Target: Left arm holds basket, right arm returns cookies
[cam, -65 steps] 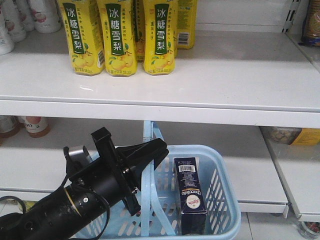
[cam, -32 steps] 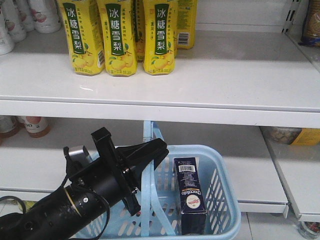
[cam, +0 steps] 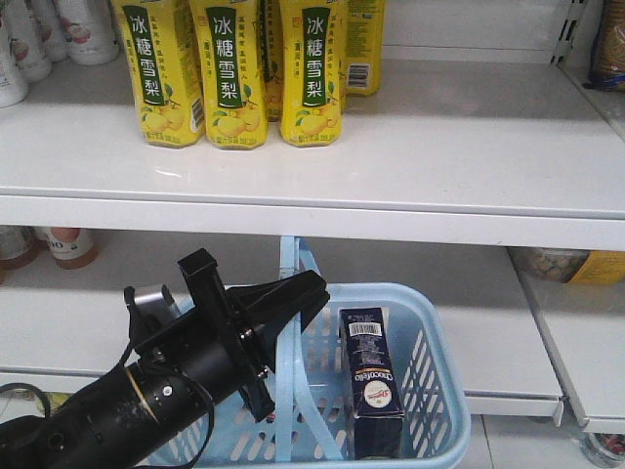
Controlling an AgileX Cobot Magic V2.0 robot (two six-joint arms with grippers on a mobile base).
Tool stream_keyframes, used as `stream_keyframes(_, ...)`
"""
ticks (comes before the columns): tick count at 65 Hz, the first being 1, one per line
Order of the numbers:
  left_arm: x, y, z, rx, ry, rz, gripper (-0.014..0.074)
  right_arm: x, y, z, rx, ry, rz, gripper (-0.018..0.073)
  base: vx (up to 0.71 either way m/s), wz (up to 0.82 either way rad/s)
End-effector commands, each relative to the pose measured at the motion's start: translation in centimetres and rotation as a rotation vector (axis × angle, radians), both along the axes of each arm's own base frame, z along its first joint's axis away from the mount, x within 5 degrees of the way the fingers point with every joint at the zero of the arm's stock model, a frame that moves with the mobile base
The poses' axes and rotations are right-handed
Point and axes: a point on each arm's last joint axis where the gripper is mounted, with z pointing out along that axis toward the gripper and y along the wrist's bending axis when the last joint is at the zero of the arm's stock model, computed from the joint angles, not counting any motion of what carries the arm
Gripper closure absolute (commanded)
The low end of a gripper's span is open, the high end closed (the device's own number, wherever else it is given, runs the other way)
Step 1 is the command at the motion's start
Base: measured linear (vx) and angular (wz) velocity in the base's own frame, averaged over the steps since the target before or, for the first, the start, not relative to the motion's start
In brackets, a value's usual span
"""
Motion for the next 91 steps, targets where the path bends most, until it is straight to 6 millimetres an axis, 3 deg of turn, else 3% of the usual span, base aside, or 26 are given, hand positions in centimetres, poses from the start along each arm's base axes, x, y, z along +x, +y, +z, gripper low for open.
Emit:
stream_keyframes(1,-0.6,0.5,4.6,-0.287,-0.247,-0.003,0.0599,-0.1,-0.1,0.9,0.003,-0.155,-0.008,0.0566,0.0,0.0)
stream_keyframes(13,-0.6,0.5,4.6,-0.287,-0.247,-0.003,0.0599,-0.6,-0.1,2.9,-0.006,-0.377,-0.015,0.0566,0.0,0.0)
stream_keyframes(24,-0.6,0.5,4.6,-0.287,-0.247,-0.003,0.0599,-1.0,-0.1,4.5,0.026,-0.443,-0.008,0.0566,0.0,0.0)
stream_keyframes(36,-0.6,0.5,4.6,-0.287,-0.247,-0.003,0.0599,-2.1,0.0,8.1,0.042,-0.525,0.0,0.0566,0.0,0.0)
stream_keyframes(49,-0.6,0.5,4.6,-0.287,-0.247,-0.003,0.0599,-3.1,0.0,12.8,0.06,-0.52,0.009,0.0566,0.0,0.0)
stream_keyframes(62,-0.6,0.5,4.6,-0.287,-0.247,-0.003,0.0599,-2.9,0.1,17.8,0.057,-0.438,0.011,0.0566,0.0,0.0)
stream_keyframes(80,-0.6,0.5,4.6,-0.287,-0.247,-0.003,0.0599,-1.8,0.2,23.1,0.051,-0.34,0.043,0.0548,0.0,0.0)
stream_keyframes(91,-0.6,0.5,4.6,-0.287,-0.247,-0.003,0.0599,-1.3,0.2,25.1,0.063,-0.255,0.047,0.0459,0.0,0.0)
